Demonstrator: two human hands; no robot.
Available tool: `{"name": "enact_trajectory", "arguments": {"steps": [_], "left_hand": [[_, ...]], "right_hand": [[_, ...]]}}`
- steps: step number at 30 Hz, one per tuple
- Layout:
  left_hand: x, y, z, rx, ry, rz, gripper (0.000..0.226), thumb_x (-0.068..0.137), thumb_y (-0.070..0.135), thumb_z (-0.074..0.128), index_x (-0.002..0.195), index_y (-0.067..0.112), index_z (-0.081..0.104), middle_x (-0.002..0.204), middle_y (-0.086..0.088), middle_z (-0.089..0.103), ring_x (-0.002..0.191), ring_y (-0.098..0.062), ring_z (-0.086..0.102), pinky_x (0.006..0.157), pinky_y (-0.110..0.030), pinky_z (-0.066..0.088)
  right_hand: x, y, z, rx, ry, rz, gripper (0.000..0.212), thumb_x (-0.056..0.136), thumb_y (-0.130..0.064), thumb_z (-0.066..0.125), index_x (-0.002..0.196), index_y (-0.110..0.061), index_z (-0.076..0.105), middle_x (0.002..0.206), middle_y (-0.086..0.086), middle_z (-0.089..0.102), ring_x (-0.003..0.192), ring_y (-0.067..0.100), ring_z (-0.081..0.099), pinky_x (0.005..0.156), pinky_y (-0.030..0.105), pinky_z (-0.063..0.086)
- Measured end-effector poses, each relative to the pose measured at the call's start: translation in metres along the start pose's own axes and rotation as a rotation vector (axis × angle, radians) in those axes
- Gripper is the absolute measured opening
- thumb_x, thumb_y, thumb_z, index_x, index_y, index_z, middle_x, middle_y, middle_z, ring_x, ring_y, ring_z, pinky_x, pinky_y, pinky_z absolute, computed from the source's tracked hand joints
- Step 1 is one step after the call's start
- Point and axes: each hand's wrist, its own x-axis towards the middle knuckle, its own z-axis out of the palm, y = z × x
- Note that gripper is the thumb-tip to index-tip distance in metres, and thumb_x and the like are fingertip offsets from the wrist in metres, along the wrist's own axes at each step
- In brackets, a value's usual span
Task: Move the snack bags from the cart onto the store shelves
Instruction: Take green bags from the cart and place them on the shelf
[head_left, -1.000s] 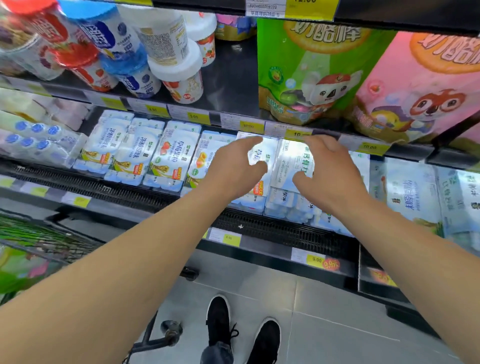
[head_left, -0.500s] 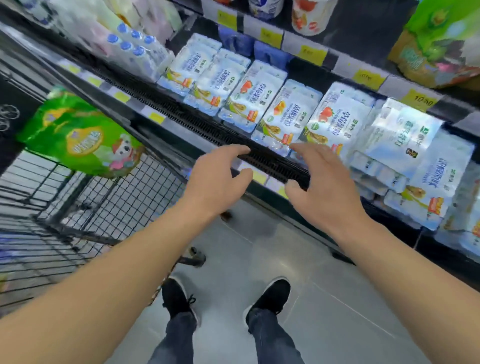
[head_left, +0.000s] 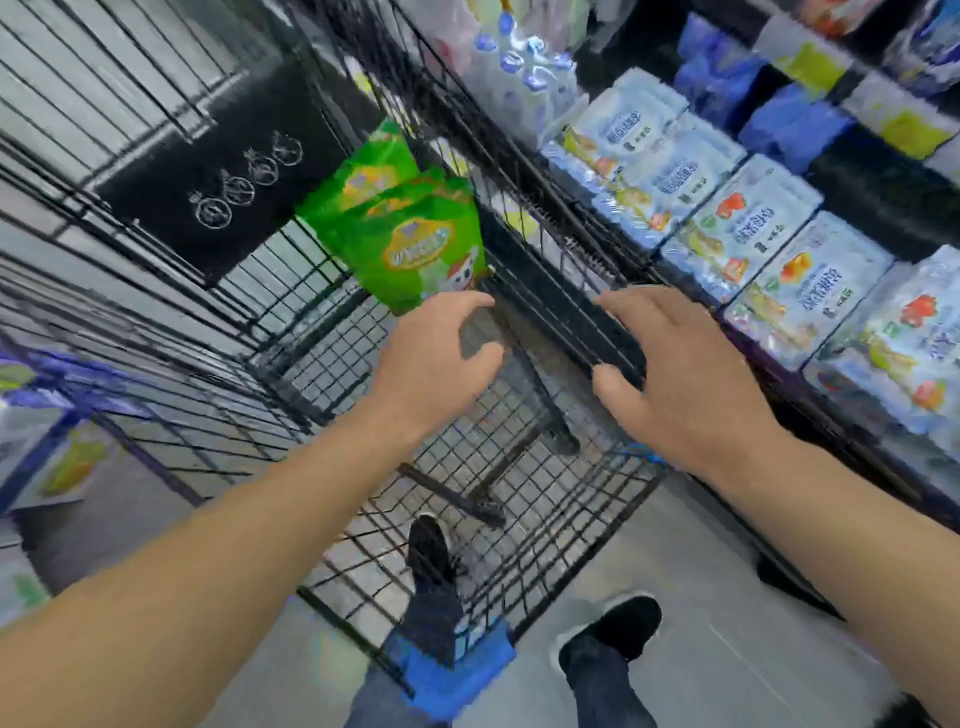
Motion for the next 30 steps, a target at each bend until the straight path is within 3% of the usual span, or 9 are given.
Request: {"name": "enact_trajectory", "arguments": {"steps": [8,16,20,22,24,26,28,30], "left_hand": [[0.031,-0.108,-0.068,0.014,0.025,-0.071,0.049,0.087,0.028,0.059,0.135,0.022,0.055,0.135,0.002,0.059,0.123,-0.018,0.054,0.103,-0.034,0.044],[0.076,-0.164,-0.098,-0.002,0.031,-0.099,0.051,0.086,0.029,0.059,0.135,0.021,0.054,0.132,-0.002,0.061,0.114,-0.026,0.06,0.098,-0.036,0.048],[0.092,-0.182,-0.101,-0.03,0.024,-0.109,0.052,0.084,0.03,0.059,0.136,0.023,0.053,0.131,-0.002,0.062,0.121,-0.025,0.056,0.099,-0.039,0.046],[0.098,-0.191,-0.102,-0.034,0.031,-0.122,0.052,0.084,0.029,0.059,0.135,0.024,0.053,0.13,-0.002,0.062,0.12,-0.026,0.056,0.098,-0.039,0.047],[0.1,-0.195,-0.101,-0.024,0.034,-0.132,0.051,0.084,0.029,0.059,0.134,0.024,0.053,0.128,-0.001,0.063,0.118,-0.025,0.056,0.096,-0.037,0.047],[0.1,-0.197,-0.099,-0.019,0.031,-0.141,0.05,0.083,0.03,0.061,0.133,0.025,0.054,0.124,-0.001,0.064,0.116,-0.025,0.056,0.092,-0.037,0.046],[0.099,-0.201,-0.097,-0.024,0.016,-0.158,0.052,0.082,0.03,0.063,0.133,0.027,0.053,0.122,-0.001,0.065,0.114,-0.026,0.057,0.09,-0.037,0.047],[0.096,-0.203,-0.096,-0.024,-0.025,-0.166,0.055,0.08,0.032,0.065,0.133,0.027,0.052,0.124,-0.001,0.064,0.115,-0.025,0.057,0.091,-0.037,0.048]], "right_hand": [[0.099,-0.096,0.061,-0.087,-0.065,-0.063,0.055,0.085,-0.025,0.064,0.137,-0.015,0.049,0.139,0.006,0.049,0.125,0.031,0.048,0.105,0.038,0.039],[0.205,-0.147,0.098,-0.257,-0.089,-0.165,0.062,0.084,-0.017,0.066,0.141,-0.007,0.044,0.138,0.015,0.049,0.125,0.037,0.046,0.105,0.043,0.038],[0.242,-0.157,0.119,-0.356,-0.097,-0.2,0.062,0.082,-0.012,0.064,0.14,-0.002,0.046,0.134,0.021,0.054,0.124,0.04,0.048,0.106,0.045,0.037],[0.249,-0.157,0.131,-0.438,-0.118,-0.176,0.051,0.081,-0.012,0.065,0.13,-0.001,0.054,0.12,0.023,0.061,0.114,0.041,0.053,0.096,0.046,0.041],[0.248,-0.152,0.141,-0.493,-0.09,-0.148,0.031,0.075,-0.008,0.063,0.106,-0.003,0.065,0.093,0.02,0.065,0.094,0.041,0.058,0.081,0.046,0.042],[0.243,-0.147,0.143,-0.514,-0.087,-0.12,0.017,0.071,-0.006,0.062,0.088,-0.009,0.065,0.073,0.011,0.058,0.077,0.035,0.055,0.076,0.042,0.037],[0.236,-0.143,0.145,-0.485,-0.119,-0.093,0.012,0.076,-0.006,0.061,0.084,-0.014,0.059,0.07,0.003,0.051,0.078,0.033,0.053,0.081,0.041,0.032],[0.227,-0.138,0.142,-0.454,-0.117,-0.09,0.011,0.081,-0.008,0.063,0.087,-0.016,0.059,0.075,0.004,0.057,0.084,0.035,0.055,0.085,0.042,0.033]]}}
